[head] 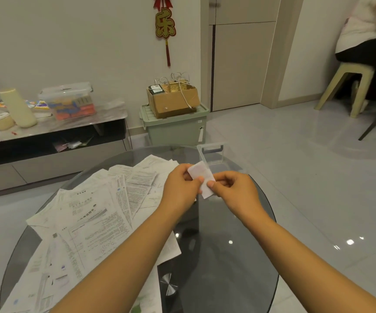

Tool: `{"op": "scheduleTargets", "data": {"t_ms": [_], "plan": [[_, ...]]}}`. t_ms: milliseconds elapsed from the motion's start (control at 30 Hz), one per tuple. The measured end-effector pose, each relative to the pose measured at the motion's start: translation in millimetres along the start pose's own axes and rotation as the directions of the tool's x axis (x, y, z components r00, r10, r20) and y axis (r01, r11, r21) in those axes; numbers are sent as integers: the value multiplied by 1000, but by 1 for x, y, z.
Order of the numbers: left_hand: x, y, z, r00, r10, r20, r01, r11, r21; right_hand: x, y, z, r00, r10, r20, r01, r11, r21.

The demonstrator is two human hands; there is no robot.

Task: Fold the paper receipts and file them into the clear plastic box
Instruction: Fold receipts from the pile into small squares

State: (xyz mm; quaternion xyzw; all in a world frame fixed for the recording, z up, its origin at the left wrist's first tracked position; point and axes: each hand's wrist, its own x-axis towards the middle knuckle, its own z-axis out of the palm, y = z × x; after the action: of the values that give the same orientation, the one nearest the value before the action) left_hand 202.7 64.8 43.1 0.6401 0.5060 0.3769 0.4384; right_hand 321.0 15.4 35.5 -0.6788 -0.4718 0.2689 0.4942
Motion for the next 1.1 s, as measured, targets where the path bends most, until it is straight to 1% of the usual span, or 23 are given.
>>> {"op": "scheduleTargets", "data": {"t_ms": [67,167,200,300,400,433,567,700,800,933,1033,1100], "plan": [[9,9,3,1000,23,-16,-23,1000,-14,10,-9,-7,999,-9,-39,8,1000,-26],[30,22,9,997,80,3,-80,997,-24,34,-19,-16,995,-16,-101,2,991,-133],[39,25,12,994,106,25,-106,994,0,44,-21,-20,992,-14,-126,-8,985,-172],[57,26,20,983,158,89,-172,968,182,68,-25,-24,986,8,-166,-66,936,-345],[74,17,30,965,220,142,-256,908,331,85,-23,-22,985,26,-171,-124,793,-596],[77,14,32,956,247,157,-289,879,379,88,-21,-20,986,24,-168,-129,746,-654],[85,8,36,898,344,273,-439,714,545,97,-11,-17,989,26,-146,-132,600,-789],[91,4,33,855,391,340,-516,593,618,98,-11,-15,997,-45,-65,-40,416,-909],[91,3,35,861,372,346,-499,495,711,99,-16,-11,996,-87,15,42,320,-946],[87,1,36,903,323,284,-404,413,816,106,-15,-5,980,-156,127,167,283,-944],[87,-3,32,923,305,234,-351,419,838,105,-11,2,963,-204,174,232,312,-921],[87,-6,30,926,310,215,-345,469,813,103,-10,7,959,-224,171,241,334,-911]]}}
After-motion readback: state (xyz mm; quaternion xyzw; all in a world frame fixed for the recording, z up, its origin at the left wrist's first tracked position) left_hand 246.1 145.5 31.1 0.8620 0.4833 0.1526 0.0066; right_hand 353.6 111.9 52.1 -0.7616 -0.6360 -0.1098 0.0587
